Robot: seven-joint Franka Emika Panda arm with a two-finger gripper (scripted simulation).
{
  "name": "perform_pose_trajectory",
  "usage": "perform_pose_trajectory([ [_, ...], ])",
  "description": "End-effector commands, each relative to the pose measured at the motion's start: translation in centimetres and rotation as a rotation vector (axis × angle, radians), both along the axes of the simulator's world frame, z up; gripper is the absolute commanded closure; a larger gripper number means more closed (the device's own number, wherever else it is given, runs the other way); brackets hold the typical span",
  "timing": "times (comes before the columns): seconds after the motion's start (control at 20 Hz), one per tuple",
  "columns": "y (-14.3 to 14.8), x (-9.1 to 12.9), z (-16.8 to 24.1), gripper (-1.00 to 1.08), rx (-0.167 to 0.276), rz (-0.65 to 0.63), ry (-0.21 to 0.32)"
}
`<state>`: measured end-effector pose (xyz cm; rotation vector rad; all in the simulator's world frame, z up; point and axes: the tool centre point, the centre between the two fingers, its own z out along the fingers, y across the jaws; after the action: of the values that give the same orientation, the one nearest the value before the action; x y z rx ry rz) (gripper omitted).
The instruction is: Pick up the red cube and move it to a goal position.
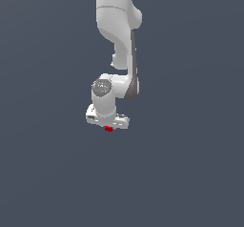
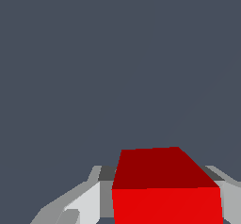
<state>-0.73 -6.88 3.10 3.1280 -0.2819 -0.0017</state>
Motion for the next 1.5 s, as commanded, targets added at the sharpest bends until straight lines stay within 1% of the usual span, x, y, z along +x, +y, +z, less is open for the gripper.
perform_pose_trajectory([
  [0.0,0.8,0.0,1.0,1.08,0.0,0.001,-0.002],
  [0.25,3.5,-0.2,4.1,1.08,0.0,0.001,-0.002],
  [0.7,10.3,-0.6,12.3,1.08,-0.001,0.001,-0.001],
  [0.95,13.6,-0.6,16.2,1.08,-0.001,0.001,-0.001],
  [1.2,15.8,-0.6,18.8,1.08,0.0,0.002,-0.001],
  [1.45,16.8,-0.5,19.9,1.08,0.0,0.002,-0.001],
])
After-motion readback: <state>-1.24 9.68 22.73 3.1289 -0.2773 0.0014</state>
